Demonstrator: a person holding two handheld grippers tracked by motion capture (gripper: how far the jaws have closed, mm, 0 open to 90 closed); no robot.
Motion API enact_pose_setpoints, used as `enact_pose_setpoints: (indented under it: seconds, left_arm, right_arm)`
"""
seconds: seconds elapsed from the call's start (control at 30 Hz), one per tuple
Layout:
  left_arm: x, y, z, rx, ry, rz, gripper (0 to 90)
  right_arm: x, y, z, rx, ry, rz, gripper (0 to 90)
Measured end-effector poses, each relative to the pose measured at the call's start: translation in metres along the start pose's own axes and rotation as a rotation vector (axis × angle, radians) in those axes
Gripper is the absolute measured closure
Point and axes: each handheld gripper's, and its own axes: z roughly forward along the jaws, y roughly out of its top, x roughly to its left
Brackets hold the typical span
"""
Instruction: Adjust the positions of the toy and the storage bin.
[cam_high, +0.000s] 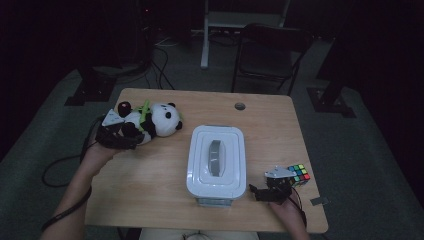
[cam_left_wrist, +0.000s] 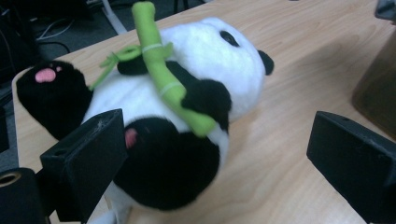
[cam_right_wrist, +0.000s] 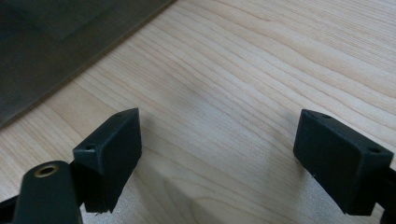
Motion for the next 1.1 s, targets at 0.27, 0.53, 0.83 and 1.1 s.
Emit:
enact_pose_setpoints:
  seconds: [0.27, 0.53, 0.83, 1.1]
  left_arm:
    - [0.014, 0.020, 0.018, 0.028, -0.007, 0.046, 7.4]
    - [0.031, 0.031, 0.041, 0.029, 0.020, 0.017, 15.6]
    - [0.046, 0.040, 0.063, 0.066, 0.027, 0.001, 19.6]
    - [0.044, 0.041, 0.079, 0.118, 0.047, 0.005, 34.0]
  right_arm:
    - [0.000, 0.000, 0.000, -0.001, 0.000, 0.001, 15.3]
    - [0.000, 0.000, 0.000, -0.001, -0.002, 0.001, 15.4]
    - [0.000, 0.000, 0.000, -0.001, -0.002, 0.002, 15.4]
    - [0.000, 0.000, 0.000, -0.001, -0.002, 0.002, 15.4]
